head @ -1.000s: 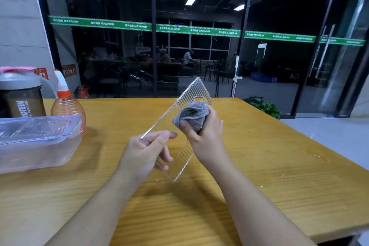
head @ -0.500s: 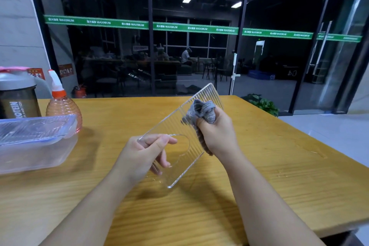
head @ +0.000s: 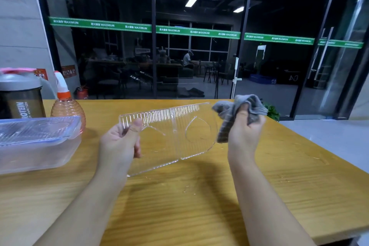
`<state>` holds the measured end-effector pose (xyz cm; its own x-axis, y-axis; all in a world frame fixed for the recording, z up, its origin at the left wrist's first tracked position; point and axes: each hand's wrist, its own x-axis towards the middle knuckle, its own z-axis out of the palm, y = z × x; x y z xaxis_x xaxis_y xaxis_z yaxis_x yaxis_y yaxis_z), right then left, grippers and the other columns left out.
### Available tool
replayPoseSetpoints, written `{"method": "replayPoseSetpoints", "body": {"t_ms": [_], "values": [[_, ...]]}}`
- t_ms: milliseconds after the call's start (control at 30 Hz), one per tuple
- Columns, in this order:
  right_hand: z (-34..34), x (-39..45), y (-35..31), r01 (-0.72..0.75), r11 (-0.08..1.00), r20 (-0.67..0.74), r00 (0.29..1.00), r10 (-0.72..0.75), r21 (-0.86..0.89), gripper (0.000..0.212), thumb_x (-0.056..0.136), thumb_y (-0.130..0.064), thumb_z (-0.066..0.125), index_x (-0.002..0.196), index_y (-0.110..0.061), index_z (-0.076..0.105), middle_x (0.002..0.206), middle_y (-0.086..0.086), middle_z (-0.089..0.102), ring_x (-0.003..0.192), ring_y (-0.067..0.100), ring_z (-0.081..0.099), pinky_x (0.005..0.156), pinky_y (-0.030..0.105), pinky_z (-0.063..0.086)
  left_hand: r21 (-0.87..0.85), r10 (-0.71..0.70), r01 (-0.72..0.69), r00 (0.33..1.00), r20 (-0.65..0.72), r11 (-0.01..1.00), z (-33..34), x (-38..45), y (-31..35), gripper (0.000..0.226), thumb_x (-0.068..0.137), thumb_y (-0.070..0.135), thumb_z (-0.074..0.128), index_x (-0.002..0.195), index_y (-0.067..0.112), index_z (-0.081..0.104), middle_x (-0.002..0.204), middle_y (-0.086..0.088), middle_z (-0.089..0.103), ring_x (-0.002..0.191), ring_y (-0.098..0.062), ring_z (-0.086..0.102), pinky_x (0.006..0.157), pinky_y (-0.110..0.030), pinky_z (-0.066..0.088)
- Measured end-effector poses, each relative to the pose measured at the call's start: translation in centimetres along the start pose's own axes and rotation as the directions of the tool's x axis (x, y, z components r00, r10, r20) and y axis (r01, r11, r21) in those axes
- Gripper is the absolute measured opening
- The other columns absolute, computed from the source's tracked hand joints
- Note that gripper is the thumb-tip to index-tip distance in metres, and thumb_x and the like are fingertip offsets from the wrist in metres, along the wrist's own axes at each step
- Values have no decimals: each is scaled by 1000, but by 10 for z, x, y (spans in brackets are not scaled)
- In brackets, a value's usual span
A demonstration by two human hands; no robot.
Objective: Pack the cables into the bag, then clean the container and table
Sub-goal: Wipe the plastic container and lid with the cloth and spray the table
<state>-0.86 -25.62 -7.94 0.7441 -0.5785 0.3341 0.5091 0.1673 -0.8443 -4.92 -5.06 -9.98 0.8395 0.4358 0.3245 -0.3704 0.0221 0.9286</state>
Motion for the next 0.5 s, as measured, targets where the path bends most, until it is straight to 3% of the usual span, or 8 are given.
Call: {"method": "replayPoseSetpoints", "body": {"t_ms": [67,133,233,300,333,400,500], "values": [[-4,9,0,-78,994,-84,993,84,73,26,97,-41,44,112,-20,41,92,-14,55,80,-2,55,60,8,44,-42,-22,21,1000,-17,999,-4,4,-1,31,83,40,61,77,10,54,41,8,40,39,-12,37,42,-23,36],[-5,15,1,-236,958,-73,965,250,161,37,97,-48,42,121,-20,44,97,-13,58,86,3,57,75,21,44,-99,-58,59,998,16,993,-6,6,0,32,82,41,62,76,12,52,41,7,37,39,-13,34,44,-25,33],[-7,19,1,-487,819,205,873,443,303,59,97,-57,31,119,-9,58,104,5,71,88,17,69,76,30,54,-89,-97,108,989,112,990,-8,7,4,36,74,46,61,78,11,55,41,7,35,38,-11,32,43,-24,30],[-9,17,-5,-600,743,454,773,443,297,74,98,-59,22,112,2,63,104,17,71,89,24,71,70,34,59,-71,-125,137,981,150,988,-11,8,7,37,70,46,61,79,11,55,40,7,35,36,-10,32,40,-22,30],[-9,15,-9,-636,720,537,724,433,278,78,97,-59,21,110,4,64,107,20,69,93,27,70,75,38,60,-75,-139,153,977,164,985,-12,9,8,36,70,45,62,79,11,54,39,7,34,36,-9,31,38,-20,30],[-9,12,-8,-677,705,613,653,445,210,76,98,-57,24,98,4,71,100,20,71,87,28,71,80,40,58,-96,-162,183,968,190,979,-14,11,10,37,69,45,62,80,10,54,39,7,33,35,-8,30,36,-17,29],[-5,3,-6,-714,693,658,569,493,97,49,93,-48,44,90,-2,61,81,14,70,69,26,69,61,36,59,-126,-181,213,956,229,969,-10,9,10,36,71,43,61,80,10,52,39,7,31,34,-8,29,35,-17,26]]}}
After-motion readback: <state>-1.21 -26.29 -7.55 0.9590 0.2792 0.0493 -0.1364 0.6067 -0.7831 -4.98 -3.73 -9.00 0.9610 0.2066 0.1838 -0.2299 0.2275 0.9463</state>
